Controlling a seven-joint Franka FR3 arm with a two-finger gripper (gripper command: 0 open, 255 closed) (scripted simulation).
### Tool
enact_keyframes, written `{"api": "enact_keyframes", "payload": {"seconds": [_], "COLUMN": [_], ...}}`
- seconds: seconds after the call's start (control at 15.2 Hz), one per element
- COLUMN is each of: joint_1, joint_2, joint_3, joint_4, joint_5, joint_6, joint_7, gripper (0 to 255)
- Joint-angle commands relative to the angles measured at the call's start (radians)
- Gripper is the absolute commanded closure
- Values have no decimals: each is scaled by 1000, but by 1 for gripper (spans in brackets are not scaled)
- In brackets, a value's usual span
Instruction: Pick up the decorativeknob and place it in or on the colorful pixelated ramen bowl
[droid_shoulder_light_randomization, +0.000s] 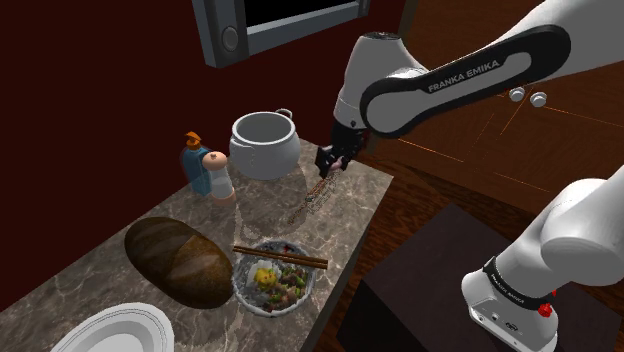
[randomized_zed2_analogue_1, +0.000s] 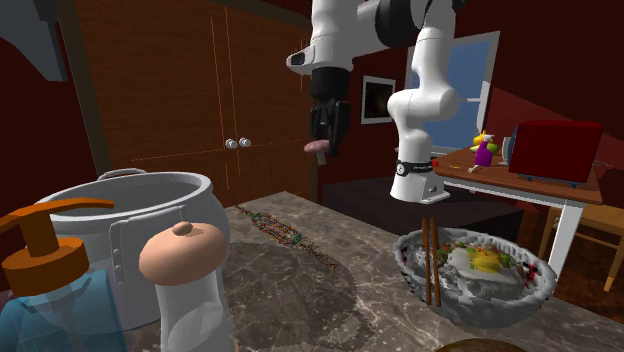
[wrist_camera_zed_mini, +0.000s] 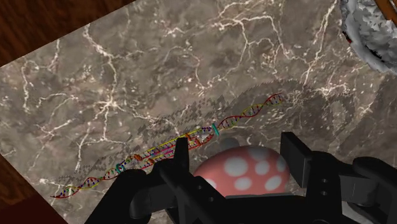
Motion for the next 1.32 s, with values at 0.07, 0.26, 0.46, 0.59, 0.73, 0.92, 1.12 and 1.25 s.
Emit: {"api": "enact_keyframes", "payload": {"seconds": [0.07,0.26,0.46,0.59,0.73,0.92,1.12,1.25], "joint_1": [34,64,92,109,127,153,183,208], "joint_2": [-9,0,18,37,60,104,159,202], "joint_3": [49,100,151,185,218,265,307,329], "joint_4": [-6,6,28,49,74,121,178,222], "joint_5": [0,-8,-25,-41,-62,-105,-161,-205], "joint_6": [5,7,7,7,5,-2,-13,-24], "joint_7": [84,171,261,325,390,492,599,673], "gripper": [255,255,255,255,255,255,255,255]}}
